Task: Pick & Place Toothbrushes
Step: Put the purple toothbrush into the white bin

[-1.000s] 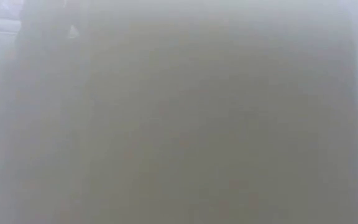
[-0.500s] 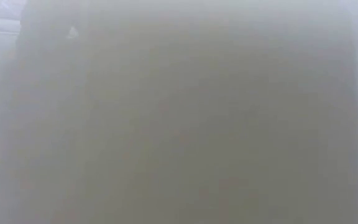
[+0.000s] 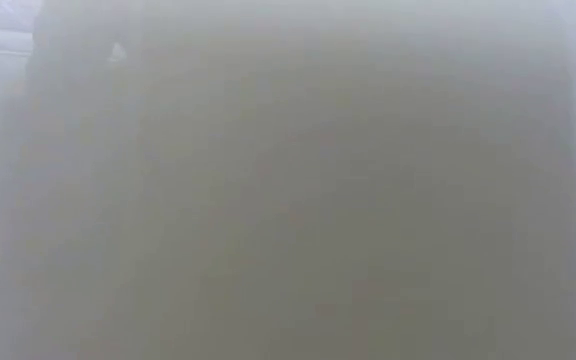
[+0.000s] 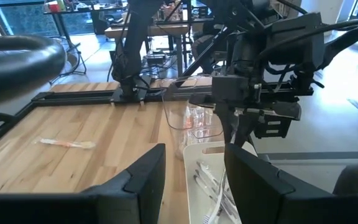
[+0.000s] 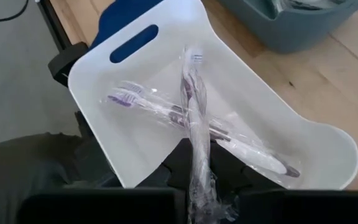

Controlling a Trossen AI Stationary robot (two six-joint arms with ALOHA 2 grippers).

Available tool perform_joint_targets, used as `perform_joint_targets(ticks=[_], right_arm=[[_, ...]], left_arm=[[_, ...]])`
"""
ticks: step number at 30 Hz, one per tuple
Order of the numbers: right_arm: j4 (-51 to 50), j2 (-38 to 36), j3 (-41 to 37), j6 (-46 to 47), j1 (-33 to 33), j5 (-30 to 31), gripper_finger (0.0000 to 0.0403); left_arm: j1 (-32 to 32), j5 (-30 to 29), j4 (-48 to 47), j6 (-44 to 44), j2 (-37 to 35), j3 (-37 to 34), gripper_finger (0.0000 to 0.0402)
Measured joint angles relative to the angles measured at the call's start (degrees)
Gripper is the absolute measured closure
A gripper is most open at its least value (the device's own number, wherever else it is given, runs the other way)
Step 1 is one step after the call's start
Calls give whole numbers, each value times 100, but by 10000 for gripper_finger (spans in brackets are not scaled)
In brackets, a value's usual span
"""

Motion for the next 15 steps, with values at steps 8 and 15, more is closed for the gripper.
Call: perform_joint_targets(ticks=[8, 15], right_arm=[[8, 0, 0, -2, -15, -333, 376], [36, 0, 0, -92, -35, -586, 372]], left_arm=[[0, 13, 4, 14, 0, 0, 244], [0, 11, 4, 16, 0, 0, 244]])
